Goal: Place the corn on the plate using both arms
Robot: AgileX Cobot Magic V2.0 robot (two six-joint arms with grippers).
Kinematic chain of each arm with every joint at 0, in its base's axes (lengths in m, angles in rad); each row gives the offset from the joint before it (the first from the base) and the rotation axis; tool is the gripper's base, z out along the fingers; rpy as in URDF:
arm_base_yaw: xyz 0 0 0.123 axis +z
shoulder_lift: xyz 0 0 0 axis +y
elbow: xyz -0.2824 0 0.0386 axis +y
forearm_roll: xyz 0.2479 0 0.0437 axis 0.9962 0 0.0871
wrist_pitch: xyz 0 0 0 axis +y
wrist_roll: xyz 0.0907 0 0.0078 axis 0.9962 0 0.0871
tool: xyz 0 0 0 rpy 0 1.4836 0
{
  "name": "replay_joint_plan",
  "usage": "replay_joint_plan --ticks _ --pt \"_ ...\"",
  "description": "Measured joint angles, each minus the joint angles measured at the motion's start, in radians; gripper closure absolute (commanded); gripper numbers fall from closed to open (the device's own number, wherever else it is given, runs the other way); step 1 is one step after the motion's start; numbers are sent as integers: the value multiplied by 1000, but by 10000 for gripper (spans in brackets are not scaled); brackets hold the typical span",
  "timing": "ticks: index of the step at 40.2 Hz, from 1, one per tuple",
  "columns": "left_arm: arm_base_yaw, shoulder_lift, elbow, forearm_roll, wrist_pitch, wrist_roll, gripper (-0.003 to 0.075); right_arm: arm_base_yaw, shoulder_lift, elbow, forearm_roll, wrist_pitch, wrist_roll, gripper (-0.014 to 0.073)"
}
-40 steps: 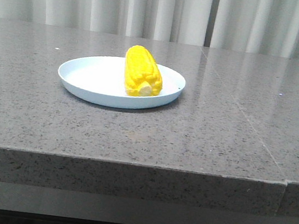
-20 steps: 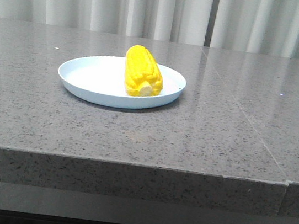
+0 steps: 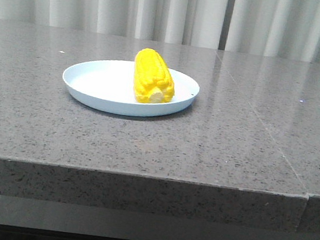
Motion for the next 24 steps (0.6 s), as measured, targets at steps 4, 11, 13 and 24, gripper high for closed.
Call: replay_joint_plan --ticks 4,11,13,24 --pt "0 0 0 0 0 0 741 0 0 0 0 0 0 683" --pt "0 -2 6 0 -11 0 741 0 0 0 0 0 0 683" --pt "5 -14 21 0 -22 0 741 0 0 0 0 0 0 683" --pt "50 -69 191 0 -134 0 741 0 0 0 0 -2 0 683"
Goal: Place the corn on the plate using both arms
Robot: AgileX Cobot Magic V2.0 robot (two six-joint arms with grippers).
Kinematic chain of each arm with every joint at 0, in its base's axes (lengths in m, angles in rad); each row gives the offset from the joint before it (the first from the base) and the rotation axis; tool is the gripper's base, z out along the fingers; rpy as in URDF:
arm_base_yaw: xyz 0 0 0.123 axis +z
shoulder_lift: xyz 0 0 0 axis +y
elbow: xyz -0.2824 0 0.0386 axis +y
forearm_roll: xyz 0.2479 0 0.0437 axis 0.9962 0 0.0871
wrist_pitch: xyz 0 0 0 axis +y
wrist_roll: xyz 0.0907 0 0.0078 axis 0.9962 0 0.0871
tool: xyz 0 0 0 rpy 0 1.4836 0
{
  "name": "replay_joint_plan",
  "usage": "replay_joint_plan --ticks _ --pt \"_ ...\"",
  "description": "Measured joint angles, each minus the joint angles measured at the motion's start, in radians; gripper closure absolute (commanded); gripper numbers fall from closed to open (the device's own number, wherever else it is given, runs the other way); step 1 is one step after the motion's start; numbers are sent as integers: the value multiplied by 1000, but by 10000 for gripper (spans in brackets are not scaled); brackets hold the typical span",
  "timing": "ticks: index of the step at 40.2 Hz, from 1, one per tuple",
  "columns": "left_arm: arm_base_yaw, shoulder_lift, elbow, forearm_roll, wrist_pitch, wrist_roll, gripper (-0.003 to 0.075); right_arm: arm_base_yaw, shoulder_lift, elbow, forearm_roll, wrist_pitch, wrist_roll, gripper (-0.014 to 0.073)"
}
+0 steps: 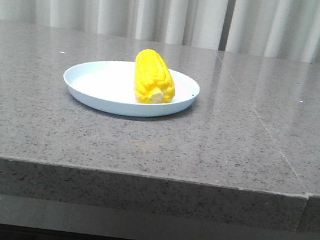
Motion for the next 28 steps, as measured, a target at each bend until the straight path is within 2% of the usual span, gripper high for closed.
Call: replay_joint_plan --ticks 14,28 --pt "6 0 270 0 -207 0 741 0 0 0 0 0 0 683" --pt "6 0 283 0 -255 0 741 0 0 0 0 0 0 683"
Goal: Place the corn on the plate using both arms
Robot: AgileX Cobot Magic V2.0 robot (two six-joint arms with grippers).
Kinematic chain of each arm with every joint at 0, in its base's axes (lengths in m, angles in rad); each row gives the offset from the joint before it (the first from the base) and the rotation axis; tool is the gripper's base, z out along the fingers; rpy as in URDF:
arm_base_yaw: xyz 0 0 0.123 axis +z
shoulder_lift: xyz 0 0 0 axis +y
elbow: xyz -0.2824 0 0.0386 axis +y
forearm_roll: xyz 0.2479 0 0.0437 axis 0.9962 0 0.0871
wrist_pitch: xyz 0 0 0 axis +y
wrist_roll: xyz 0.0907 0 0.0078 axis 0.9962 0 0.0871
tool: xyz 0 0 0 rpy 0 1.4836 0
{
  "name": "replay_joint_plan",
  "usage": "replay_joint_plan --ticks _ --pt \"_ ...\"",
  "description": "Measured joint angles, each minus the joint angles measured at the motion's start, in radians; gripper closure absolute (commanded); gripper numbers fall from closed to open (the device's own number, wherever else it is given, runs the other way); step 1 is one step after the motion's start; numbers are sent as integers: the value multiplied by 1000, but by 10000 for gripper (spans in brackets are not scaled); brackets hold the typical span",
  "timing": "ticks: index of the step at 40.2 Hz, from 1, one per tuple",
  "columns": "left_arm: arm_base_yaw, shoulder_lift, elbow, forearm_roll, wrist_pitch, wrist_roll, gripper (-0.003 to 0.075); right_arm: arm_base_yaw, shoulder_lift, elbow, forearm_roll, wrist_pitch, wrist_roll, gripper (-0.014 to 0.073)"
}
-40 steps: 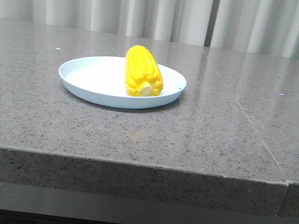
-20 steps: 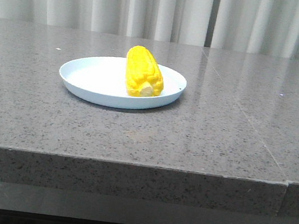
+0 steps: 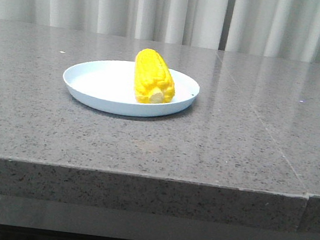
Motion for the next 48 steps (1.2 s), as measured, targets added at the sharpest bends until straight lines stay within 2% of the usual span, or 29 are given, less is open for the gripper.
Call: replay_joint_plan --ticks 38,48 --pt "0 0 0 0 0 0 741 0 0 0 0 0 0 683" --pt "0 0 0 0 -2 0 741 0 -29 127 0 -114 0 683"
